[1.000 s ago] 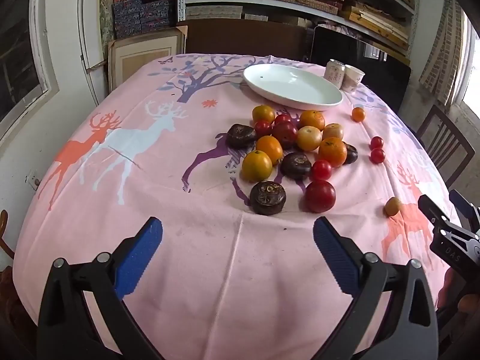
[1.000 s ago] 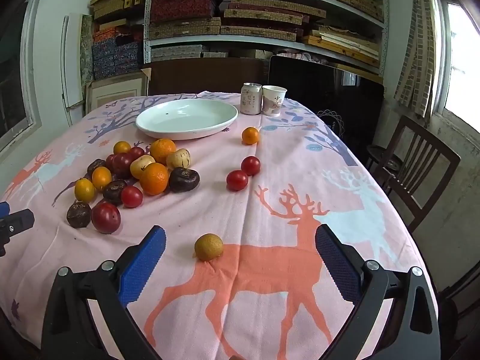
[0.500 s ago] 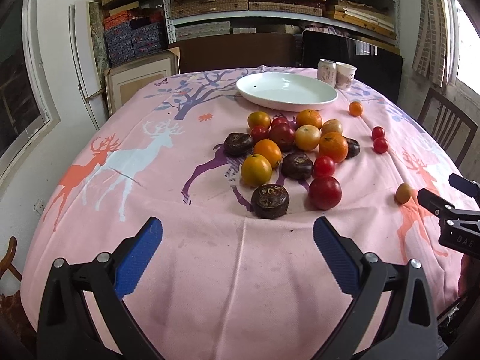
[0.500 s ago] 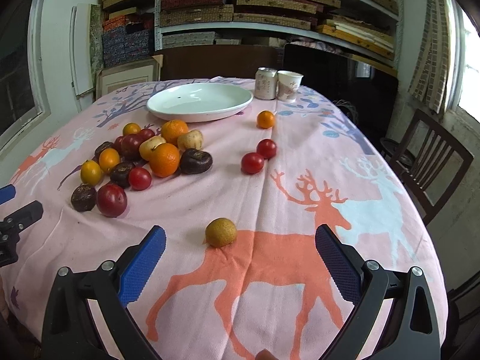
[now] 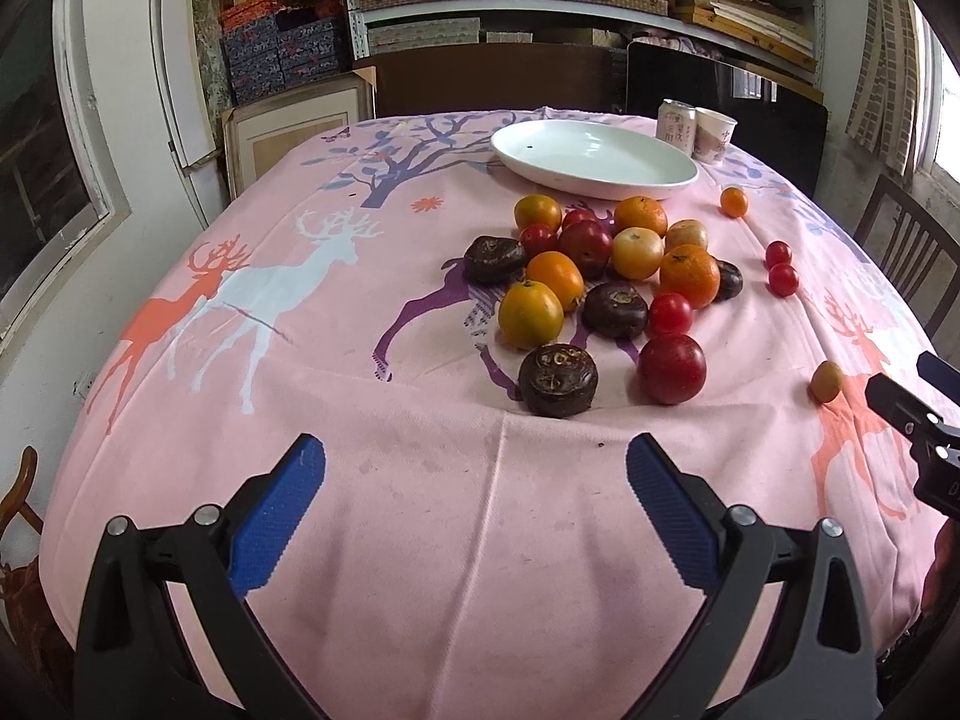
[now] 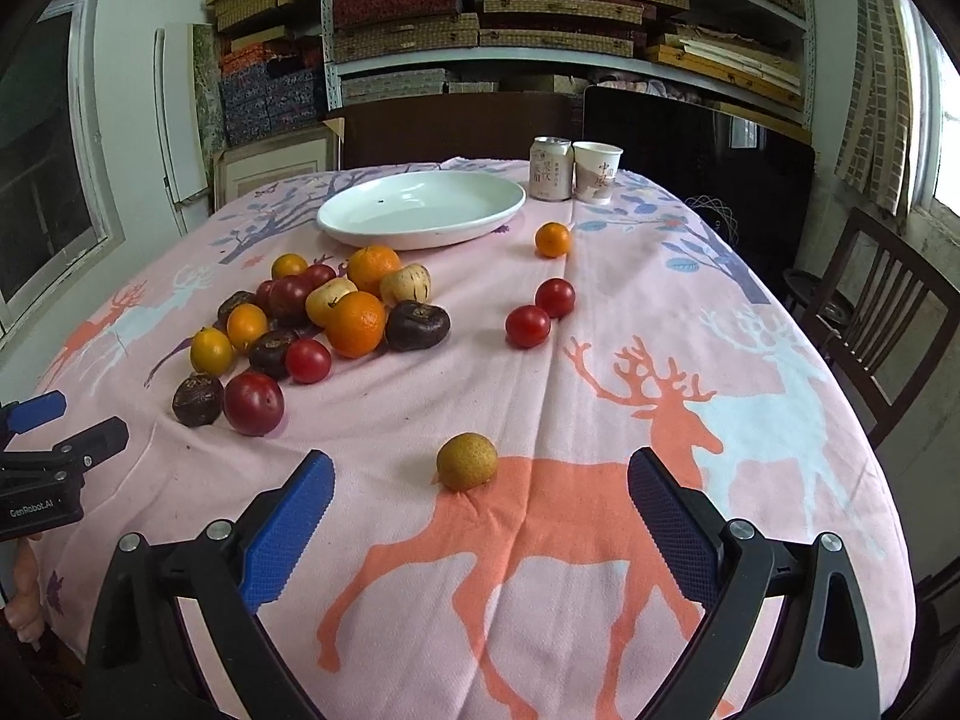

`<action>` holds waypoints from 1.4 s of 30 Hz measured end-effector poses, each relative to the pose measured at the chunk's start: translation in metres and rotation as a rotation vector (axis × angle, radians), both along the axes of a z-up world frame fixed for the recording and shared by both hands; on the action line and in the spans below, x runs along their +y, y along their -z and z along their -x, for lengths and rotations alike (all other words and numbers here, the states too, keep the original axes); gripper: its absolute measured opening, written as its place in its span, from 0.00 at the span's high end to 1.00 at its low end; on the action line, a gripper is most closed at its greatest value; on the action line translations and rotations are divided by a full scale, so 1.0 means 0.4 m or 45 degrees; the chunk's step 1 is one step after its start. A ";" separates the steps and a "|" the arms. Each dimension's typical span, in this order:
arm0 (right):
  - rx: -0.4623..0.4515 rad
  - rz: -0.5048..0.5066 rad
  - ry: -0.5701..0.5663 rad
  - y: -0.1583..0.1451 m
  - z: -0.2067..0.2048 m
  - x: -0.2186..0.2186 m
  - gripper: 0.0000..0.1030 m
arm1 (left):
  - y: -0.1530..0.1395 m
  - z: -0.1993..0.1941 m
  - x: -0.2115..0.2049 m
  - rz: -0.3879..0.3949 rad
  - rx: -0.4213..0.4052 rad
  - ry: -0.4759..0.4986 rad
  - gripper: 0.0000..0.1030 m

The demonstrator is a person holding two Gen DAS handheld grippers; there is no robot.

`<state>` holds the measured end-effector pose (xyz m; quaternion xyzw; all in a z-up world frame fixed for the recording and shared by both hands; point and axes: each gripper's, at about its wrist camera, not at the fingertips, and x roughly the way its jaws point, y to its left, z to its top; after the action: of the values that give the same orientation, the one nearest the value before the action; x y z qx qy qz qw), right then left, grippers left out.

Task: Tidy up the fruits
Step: 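Move the right tool toward the small brown round fruit on the cloth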

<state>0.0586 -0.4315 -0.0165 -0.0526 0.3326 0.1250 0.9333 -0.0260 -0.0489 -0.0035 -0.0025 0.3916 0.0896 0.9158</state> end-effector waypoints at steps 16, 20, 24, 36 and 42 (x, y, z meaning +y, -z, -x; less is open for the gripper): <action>0.055 0.043 0.007 0.027 -0.010 0.005 0.11 | -0.002 0.000 -0.013 -0.006 -0.004 0.012 0.04; 0.043 0.047 -0.006 0.028 -0.006 0.012 0.10 | -0.002 0.000 -0.014 -0.005 -0.002 0.012 0.04; 0.061 0.023 0.004 0.033 -0.008 0.010 0.10 | -0.003 0.001 -0.018 -0.006 0.000 0.012 0.04; 0.076 0.004 -0.032 0.038 0.005 0.025 0.10 | -0.001 0.004 -0.017 0.000 -0.005 0.009 0.04; 0.060 0.051 -0.086 0.042 0.020 0.045 0.10 | 0.001 0.007 -0.018 0.002 -0.001 0.009 0.04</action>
<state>0.0505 -0.4133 -0.0335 -0.0797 0.3551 0.1509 0.9191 -0.0287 -0.0560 -0.0040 -0.0019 0.3914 0.0860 0.9162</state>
